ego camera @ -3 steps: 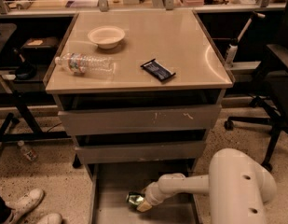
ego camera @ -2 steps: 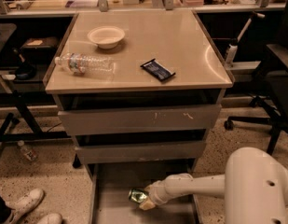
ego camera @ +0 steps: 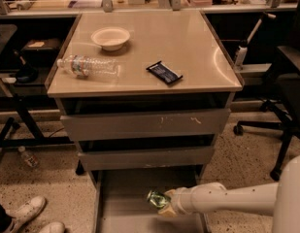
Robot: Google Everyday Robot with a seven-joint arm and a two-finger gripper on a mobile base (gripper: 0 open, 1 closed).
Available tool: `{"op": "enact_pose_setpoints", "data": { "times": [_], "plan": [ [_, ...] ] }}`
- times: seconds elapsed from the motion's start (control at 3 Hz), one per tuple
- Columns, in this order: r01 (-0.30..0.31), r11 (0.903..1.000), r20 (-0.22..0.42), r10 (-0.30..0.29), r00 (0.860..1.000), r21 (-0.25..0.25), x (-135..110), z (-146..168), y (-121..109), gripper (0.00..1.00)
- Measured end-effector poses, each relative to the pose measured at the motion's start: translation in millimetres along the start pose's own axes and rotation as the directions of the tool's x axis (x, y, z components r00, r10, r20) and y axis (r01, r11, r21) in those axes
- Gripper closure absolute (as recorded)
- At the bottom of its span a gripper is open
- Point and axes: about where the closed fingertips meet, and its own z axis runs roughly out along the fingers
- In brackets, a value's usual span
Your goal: Pick green can from bottom drawer and place on counter
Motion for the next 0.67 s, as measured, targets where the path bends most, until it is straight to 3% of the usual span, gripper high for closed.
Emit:
{"op": "enact_pose_setpoints", "data": {
  "times": [0.67],
  "plan": [
    [0.03,0.9995,-0.005,-0.03,1.0,0.01,-10.1,-17.5,1.5,1.0]
  ]
}}
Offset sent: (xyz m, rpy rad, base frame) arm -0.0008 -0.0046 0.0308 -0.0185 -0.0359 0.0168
